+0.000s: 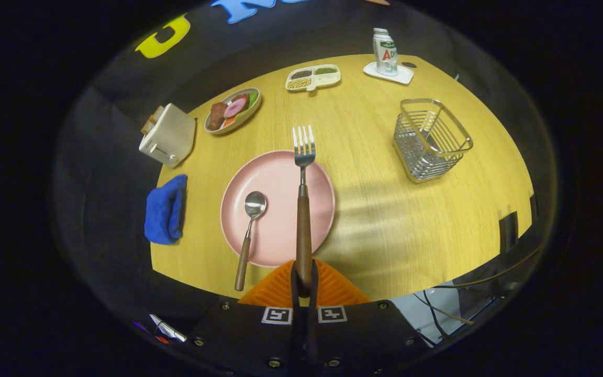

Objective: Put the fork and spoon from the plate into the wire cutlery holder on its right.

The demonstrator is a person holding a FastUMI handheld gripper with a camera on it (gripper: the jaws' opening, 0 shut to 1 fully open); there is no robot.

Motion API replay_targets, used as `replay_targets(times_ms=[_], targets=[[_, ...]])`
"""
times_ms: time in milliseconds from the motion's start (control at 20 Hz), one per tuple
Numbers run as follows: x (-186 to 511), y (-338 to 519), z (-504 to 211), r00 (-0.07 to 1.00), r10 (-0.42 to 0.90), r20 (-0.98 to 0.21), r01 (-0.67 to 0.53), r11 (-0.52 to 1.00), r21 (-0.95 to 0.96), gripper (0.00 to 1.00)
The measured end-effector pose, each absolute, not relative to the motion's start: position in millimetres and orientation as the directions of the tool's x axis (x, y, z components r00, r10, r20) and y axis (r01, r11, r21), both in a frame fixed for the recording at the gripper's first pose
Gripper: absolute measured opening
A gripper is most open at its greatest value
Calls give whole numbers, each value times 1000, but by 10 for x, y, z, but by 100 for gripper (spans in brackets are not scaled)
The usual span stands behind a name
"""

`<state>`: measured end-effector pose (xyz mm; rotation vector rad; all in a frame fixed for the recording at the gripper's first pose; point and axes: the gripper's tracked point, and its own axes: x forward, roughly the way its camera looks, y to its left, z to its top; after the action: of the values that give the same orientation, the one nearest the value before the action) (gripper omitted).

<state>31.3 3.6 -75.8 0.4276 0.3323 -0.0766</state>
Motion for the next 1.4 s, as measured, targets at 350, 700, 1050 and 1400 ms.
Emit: replay_targets(times_ms=[350, 700, 1050, 1400], targets=[[-189, -875, -723, 927, -135, -351, 280, 871, 404, 3], [-242, -1319, -848, 881, -167, -443, 330, 887, 323, 3], [-172, -1414, -815, 863, -161, -479, 340, 886, 316, 5], [-148, -1459, -700, 876, -158, -456, 335, 879, 340, 15]])
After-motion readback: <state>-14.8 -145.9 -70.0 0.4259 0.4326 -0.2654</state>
